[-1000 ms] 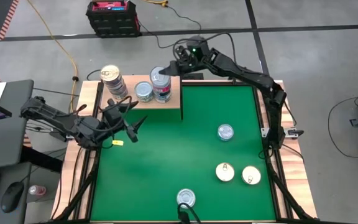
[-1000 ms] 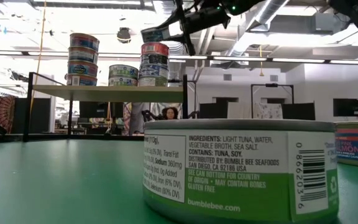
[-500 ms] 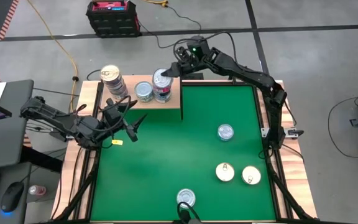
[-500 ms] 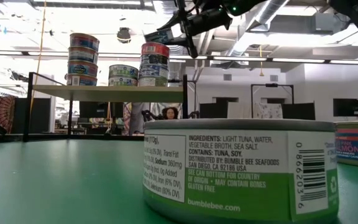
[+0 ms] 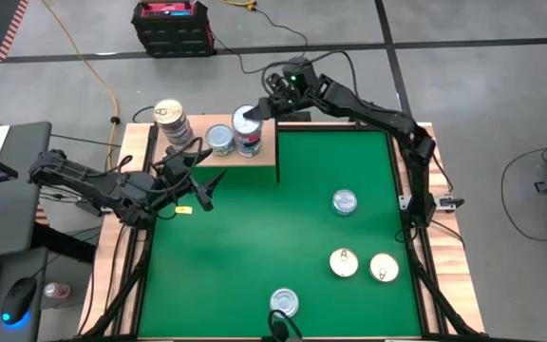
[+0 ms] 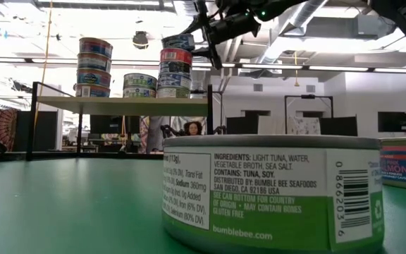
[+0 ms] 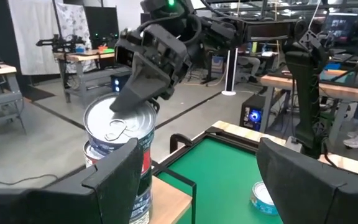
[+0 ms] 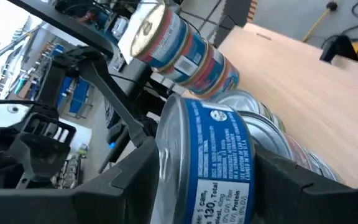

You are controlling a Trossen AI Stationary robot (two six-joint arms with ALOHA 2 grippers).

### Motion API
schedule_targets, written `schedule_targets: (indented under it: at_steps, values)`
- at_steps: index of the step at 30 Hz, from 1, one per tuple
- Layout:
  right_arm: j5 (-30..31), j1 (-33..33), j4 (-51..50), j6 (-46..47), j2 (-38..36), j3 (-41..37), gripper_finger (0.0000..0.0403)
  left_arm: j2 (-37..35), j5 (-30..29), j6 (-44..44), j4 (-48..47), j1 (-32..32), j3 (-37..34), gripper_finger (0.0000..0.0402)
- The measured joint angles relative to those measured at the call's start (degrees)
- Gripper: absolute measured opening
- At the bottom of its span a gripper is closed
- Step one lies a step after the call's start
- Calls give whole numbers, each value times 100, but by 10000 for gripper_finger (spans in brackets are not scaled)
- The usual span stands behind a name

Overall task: Stack canned seafood by type on shelf
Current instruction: Stack the dark blue tuna can on top of the red tuna can on the shelf

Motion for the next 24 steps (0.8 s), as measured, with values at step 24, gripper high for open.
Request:
schedule_targets:
  at_steps: [24]
  values:
    - [691,89,127,133,-28,4,244,2,287,-185,-1,360,0,302]
